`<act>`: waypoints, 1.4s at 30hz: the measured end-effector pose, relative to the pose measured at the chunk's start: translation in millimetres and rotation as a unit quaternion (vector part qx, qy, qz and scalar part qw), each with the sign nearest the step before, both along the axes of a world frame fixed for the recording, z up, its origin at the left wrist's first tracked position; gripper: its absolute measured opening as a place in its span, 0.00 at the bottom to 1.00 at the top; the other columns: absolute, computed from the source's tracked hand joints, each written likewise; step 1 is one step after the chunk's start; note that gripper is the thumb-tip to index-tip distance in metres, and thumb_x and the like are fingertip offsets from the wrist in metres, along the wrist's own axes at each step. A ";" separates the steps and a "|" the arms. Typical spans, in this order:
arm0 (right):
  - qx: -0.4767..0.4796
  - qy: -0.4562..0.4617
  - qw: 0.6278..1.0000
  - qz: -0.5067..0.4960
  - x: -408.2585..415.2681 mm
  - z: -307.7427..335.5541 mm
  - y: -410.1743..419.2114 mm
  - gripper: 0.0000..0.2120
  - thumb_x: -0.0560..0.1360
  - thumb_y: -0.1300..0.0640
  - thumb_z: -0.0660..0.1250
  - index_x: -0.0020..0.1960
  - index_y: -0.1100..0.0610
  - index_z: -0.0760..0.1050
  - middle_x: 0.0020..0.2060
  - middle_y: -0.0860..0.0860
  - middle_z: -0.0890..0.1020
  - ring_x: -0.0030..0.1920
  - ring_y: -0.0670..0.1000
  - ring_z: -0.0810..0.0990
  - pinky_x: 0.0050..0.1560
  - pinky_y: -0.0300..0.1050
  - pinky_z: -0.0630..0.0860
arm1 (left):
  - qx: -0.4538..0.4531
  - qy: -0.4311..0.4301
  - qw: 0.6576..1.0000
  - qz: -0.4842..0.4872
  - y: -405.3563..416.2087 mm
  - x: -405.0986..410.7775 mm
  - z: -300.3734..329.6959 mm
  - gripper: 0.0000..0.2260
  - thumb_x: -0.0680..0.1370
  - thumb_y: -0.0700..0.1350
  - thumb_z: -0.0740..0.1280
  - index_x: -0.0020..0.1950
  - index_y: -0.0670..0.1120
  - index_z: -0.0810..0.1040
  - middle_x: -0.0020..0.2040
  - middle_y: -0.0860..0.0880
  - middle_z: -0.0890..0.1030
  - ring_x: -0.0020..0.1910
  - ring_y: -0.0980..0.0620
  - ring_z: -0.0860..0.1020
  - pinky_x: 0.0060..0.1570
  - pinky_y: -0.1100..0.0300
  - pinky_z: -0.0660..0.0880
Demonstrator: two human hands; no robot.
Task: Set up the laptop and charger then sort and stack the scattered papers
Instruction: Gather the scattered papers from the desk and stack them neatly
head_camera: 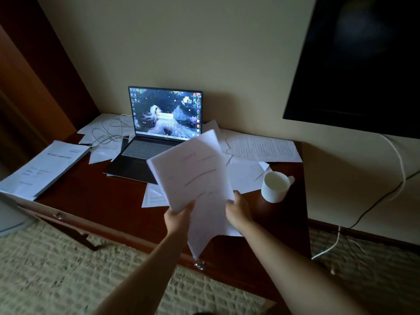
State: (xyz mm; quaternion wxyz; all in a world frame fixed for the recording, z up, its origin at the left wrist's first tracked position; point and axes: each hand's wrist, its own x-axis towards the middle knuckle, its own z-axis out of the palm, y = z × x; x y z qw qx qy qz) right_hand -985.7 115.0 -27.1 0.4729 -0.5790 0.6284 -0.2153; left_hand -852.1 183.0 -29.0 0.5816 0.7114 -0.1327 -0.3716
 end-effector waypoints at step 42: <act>-0.220 0.266 0.911 -0.224 92.5 5.7 -157.1 0.11 0.79 0.59 0.59 0.52 0.64 0.76 0.47 0.61 0.81 0.49 0.62 0.80 0.40 0.47 0.69 | 0.126 -0.132 0.973 -0.141 -129.5 172.4 -50.6 0.14 0.75 0.41 0.65 0.61 0.46 0.74 0.51 0.48 0.80 0.48 0.47 0.78 0.48 0.51 0.77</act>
